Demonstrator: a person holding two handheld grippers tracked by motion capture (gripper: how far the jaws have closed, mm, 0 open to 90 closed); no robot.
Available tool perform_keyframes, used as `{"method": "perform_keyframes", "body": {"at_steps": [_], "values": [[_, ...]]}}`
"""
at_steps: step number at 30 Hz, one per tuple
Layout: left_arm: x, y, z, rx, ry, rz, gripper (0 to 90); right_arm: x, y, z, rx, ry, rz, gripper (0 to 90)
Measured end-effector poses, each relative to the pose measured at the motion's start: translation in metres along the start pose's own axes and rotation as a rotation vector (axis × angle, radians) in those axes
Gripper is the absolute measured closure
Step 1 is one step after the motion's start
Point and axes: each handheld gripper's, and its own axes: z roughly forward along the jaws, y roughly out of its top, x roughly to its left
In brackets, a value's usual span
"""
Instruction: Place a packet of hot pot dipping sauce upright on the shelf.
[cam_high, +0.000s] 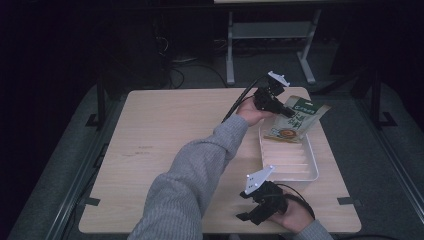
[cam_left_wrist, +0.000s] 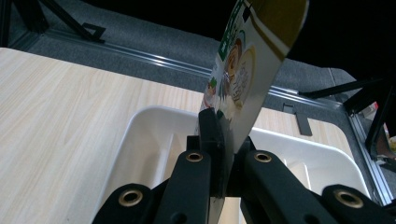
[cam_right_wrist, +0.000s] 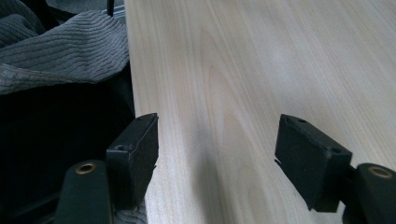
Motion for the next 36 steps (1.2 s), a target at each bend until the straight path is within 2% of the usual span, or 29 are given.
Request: {"method": "perform_keyframes", "body": {"at_steps": [10,17,23,36], "values": [[0.004,-0.017,0.006,-0.033,0.008,-0.033,89.9,0.002,0.000,0.003,0.008,0.016,-0.002,29.4],[0.006,-0.035,0.008,-0.066,0.012,-0.061,89.8,0.003,0.001,0.006,0.020,0.028,-0.005,29.3],[0.002,-0.039,0.008,-0.051,0.014,-0.041,89.7,0.004,0.001,0.009,0.028,0.036,-0.008,29.1],[-0.001,-0.053,0.000,-0.022,0.028,-0.042,89.3,0.005,0.000,0.010,0.035,0.044,-0.007,28.5]]}}
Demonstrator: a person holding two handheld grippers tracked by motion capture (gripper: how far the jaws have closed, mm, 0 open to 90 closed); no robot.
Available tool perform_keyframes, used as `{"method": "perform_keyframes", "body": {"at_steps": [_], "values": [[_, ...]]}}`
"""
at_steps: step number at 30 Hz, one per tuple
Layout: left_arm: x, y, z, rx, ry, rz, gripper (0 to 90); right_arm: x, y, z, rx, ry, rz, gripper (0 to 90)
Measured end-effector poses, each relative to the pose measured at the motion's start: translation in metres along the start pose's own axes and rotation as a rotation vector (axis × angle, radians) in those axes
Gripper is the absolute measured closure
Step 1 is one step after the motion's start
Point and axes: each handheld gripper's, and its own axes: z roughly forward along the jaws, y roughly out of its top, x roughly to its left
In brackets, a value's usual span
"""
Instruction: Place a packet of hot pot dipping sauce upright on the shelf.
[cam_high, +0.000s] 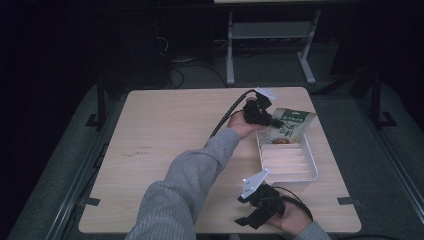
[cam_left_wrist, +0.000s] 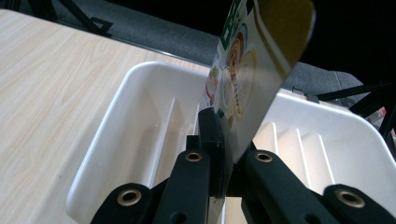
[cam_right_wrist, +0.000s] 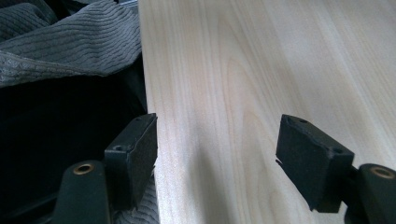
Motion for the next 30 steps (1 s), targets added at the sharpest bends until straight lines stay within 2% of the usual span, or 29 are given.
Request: {"method": "perform_keyframes", "body": {"at_steps": [3,6,12,21,25,30], "values": [[-0.002,-0.005,-0.002,0.025,0.011,0.014,88.6,0.000,0.000,0.001,-0.004,0.005,0.007,28.4],[-0.002,-0.007,-0.003,0.024,0.010,0.011,88.4,0.000,0.000,0.001,-0.005,0.003,0.006,28.4],[-0.005,-0.009,-0.005,0.042,0.024,0.032,88.8,0.000,0.001,0.002,-0.002,0.003,0.003,28.3],[-0.005,-0.011,-0.007,0.056,0.027,0.028,86.0,-0.002,-0.001,0.002,-0.007,0.000,0.017,27.9],[-0.004,-0.011,-0.010,0.074,0.043,0.027,80.0,-0.003,-0.001,0.000,-0.024,-0.018,0.020,27.9],[-0.005,-0.010,-0.013,0.089,0.061,0.039,72.7,-0.003,-0.001,0.000,-0.028,-0.019,0.024,27.8]]}}
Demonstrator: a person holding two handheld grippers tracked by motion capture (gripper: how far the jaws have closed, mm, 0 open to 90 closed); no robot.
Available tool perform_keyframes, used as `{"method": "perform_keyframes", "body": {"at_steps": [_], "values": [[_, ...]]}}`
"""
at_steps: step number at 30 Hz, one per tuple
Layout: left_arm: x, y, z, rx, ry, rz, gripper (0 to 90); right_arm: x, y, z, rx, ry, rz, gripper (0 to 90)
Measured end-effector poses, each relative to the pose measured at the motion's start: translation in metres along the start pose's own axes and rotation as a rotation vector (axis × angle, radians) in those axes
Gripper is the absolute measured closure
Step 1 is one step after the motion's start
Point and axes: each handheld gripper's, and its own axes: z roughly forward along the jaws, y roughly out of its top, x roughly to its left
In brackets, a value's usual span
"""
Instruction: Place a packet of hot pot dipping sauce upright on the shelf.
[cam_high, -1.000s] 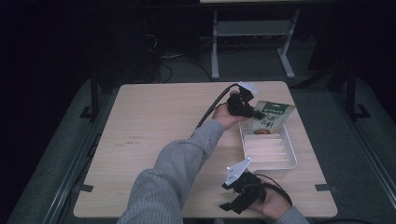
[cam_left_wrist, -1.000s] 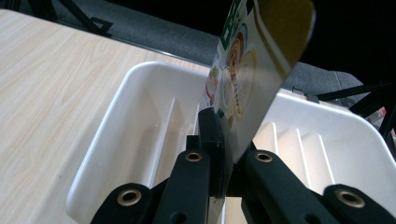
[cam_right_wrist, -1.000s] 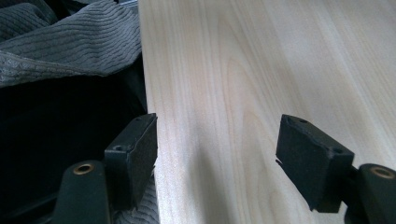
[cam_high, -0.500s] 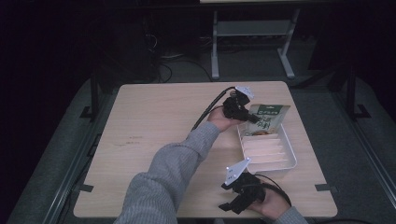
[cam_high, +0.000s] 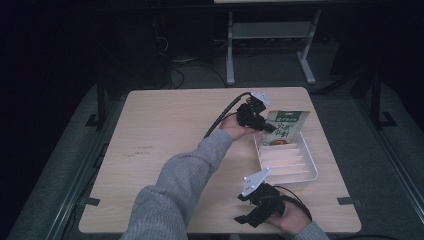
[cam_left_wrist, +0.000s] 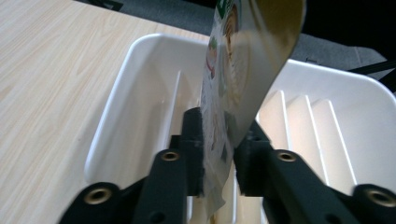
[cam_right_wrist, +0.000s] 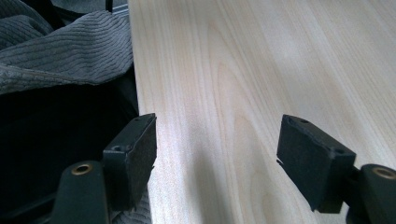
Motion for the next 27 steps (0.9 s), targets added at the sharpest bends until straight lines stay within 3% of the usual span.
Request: {"method": "perform_keyframes", "body": {"at_steps": [2,4,7,27], "values": [[0.000,-0.002,-0.001,0.023,0.006,0.005,74.6,0.000,0.000,0.001,0.001,-0.001,-0.002,27.7],[0.001,-0.002,-0.002,0.028,0.001,0.011,85.5,0.000,0.000,0.001,0.000,0.000,-0.003,27.7],[0.000,-0.004,-0.001,0.040,0.001,0.023,89.6,0.000,0.000,0.001,0.000,0.000,-0.001,27.4],[0.001,-0.013,-0.001,0.055,0.015,0.026,89.0,-0.001,0.001,0.003,0.002,-0.001,0.000,27.0]]}}
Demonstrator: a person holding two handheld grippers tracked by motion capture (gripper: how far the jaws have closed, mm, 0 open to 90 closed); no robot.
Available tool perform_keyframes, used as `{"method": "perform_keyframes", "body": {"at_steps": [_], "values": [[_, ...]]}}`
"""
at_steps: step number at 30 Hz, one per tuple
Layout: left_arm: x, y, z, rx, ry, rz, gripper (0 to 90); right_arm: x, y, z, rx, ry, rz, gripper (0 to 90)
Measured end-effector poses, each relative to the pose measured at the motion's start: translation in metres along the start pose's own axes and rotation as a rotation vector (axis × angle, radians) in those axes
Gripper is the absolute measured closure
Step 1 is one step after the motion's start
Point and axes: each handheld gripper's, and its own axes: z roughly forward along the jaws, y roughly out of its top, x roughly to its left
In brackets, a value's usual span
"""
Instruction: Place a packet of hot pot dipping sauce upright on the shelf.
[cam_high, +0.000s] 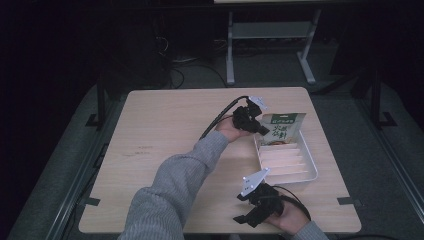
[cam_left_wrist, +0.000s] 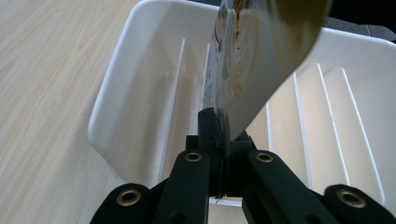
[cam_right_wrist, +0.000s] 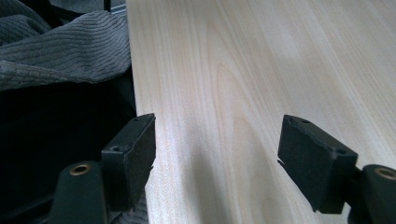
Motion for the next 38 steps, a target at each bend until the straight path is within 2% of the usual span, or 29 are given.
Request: {"method": "perform_keyframes", "body": {"at_steps": [6,11,17,20,28,34,38], "values": [[0.000,0.003,0.000,0.009,-0.001,0.014,88.0,-0.001,0.000,0.000,-0.005,0.002,0.001,26.9],[-0.002,0.004,-0.005,0.010,0.008,0.003,74.5,-0.002,-0.001,-0.002,-0.010,-0.003,0.006,26.9],[-0.005,0.000,-0.019,0.029,0.037,0.019,68.5,-0.002,-0.001,-0.003,-0.015,-0.009,0.004,26.7],[-0.009,-0.005,-0.028,0.038,0.049,0.028,66.6,-0.002,-0.001,-0.002,-0.016,-0.009,0.003,26.6],[-0.016,-0.022,-0.046,0.042,0.077,0.012,63.2,-0.003,0.000,-0.002,-0.018,-0.012,0.004,26.4],[-0.020,-0.034,-0.055,0.035,0.083,-0.010,58.1,-0.003,0.000,-0.002,-0.016,-0.013,0.002,26.3],[-0.029,-0.048,-0.060,0.033,0.091,-0.021,52.3,-0.003,-0.001,-0.003,-0.021,-0.015,0.009,26.2]]}}
